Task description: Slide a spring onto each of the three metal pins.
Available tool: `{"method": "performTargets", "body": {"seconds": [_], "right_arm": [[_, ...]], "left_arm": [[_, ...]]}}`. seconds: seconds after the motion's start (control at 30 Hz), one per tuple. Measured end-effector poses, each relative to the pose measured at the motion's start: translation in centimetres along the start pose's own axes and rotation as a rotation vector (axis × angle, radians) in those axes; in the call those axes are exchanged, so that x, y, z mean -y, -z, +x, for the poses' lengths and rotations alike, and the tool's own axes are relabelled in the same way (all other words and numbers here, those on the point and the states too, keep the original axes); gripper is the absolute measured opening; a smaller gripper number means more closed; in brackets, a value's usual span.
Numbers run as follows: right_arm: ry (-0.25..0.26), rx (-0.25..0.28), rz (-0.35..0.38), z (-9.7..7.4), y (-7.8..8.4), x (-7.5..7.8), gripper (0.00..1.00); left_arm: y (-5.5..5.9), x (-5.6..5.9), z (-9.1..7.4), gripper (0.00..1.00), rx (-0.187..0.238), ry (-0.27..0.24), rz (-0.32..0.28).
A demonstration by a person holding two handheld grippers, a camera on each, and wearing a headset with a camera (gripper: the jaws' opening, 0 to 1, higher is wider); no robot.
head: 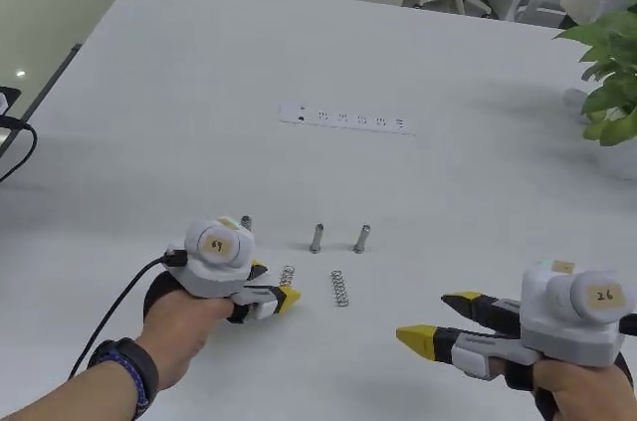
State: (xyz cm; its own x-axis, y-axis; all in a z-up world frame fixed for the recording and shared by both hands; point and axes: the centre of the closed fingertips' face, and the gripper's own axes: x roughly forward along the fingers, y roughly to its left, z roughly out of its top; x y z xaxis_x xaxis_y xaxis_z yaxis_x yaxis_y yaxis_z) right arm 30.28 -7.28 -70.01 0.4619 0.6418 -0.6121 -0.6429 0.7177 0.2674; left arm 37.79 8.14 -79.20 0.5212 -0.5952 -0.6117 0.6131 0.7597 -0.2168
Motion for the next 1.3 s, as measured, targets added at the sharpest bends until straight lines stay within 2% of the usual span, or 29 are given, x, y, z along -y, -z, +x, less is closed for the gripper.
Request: {"method": "performTargets", "body": {"seconds": [0.17,0.3,0.37,0.47,0.53,0.6,0.67,0.83,1.3], "right_arm": [[-0.003,-0.002,0.002,0.2,-0.1,-0.1,0.56],[-0.008,-0.002,0.005,0.3,0.0,-0.1,0.55],[-0.013,-0.009,0.005,0.5,0.3,-0.3,0.55],[-0.016,-0.020,0.002,0.5,0.6,-0.4,0.55],[-0.018,-0.022,0.000,0.5,0.7,-0.6,0.55],[-0.019,-0.023,-0.002,0.6,0.5,-0.6,0.55],[-0.021,-0.022,-0.008,0.6,0.4,-0.6,0.55],[-0.024,-0.020,-0.019,0.7,-0.1,-0.7,0.54],[-0.068,-0.037,-0.043,1.5,0.0,-2.3,0.52]], "left_arm": [[0.3,-0.1,0.5,0.26,-0.016,-0.009,0.027],[1.0,-0.1,0.8,0.22,-0.045,-0.014,0.044],[1.1,-0.6,0.5,0.15,-0.057,-0.049,0.085],[1.1,-0.6,0.5,0.08,-0.067,-0.044,0.100],[1.0,-1.4,0.4,0.03,-0.070,-0.077,0.131],[1.2,-1.3,0.4,0.03,-0.079,-0.069,0.110],[1.6,-1.5,0.1,0.03,-0.093,-0.080,0.122],[2.4,-1.8,-1.2,0.02,-0.106,-0.083,0.109],[4.0,-2.7,-5.4,0.02,-0.079,-0.116,0.083]]}}
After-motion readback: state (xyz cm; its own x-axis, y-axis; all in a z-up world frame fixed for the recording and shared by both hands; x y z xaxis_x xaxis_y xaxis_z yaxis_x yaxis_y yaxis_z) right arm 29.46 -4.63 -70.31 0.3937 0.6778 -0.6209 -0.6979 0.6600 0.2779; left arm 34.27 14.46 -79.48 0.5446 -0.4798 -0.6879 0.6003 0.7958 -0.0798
